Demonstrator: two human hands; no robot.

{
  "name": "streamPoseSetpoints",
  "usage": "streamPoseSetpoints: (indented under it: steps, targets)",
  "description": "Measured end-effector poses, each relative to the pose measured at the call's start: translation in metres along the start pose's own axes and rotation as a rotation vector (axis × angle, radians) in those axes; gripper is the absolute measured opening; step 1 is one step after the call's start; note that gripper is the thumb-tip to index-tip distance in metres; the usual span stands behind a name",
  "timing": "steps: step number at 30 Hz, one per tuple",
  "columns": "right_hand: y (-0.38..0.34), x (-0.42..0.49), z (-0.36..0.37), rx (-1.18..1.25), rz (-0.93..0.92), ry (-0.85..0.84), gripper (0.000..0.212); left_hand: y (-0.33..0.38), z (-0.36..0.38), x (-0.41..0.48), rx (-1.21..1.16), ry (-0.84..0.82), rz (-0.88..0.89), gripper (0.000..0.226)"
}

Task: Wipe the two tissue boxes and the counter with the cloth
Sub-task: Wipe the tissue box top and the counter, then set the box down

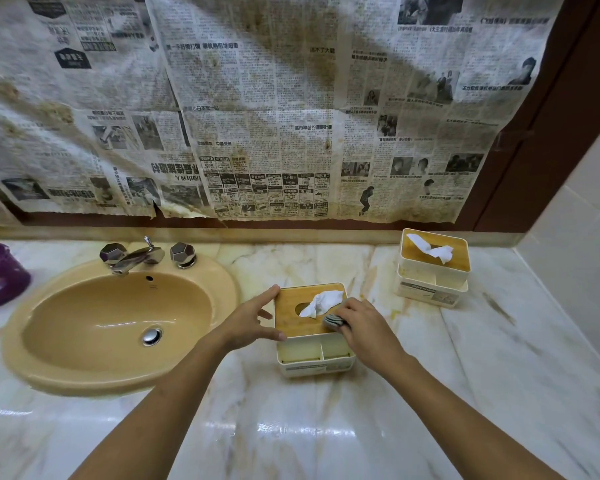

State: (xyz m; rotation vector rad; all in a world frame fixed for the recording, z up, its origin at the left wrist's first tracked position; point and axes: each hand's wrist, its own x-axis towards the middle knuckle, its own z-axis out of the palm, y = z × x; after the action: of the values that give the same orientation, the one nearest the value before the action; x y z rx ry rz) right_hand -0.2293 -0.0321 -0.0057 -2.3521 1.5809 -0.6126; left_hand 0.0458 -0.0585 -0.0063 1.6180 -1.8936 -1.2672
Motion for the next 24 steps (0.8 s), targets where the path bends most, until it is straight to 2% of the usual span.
streamPoseSetpoints:
  steps: [6,10,15,20,24]
  targets:
    - [-0.020,-0.001,0.013,-0.030,-0.181,-0.094,0.027,-0.002,0.000,0.001,-0.011,-0.024,0.001,0.114]
    - [0.007,-0.002,-0.006,-0.050,-0.144,-0.094,0.030,-0.005,0.001,0.002,-0.015,-0.034,-0.012,0.114]
    - [0.020,0.023,-0.017,-0.037,-0.054,-0.154,0.043,-0.002,0.000,0.005,0.016,-0.064,-0.012,0.113]
    - [0.014,0.030,-0.015,0.001,-0.027,-0.140,0.040,-0.002,-0.002,0.005,0.047,-0.059,-0.019,0.113]
    - [0.012,-0.005,-0.014,0.028,-0.135,-0.137,0.030,-0.003,-0.001,0.006,0.040,-0.048,-0.019,0.113]
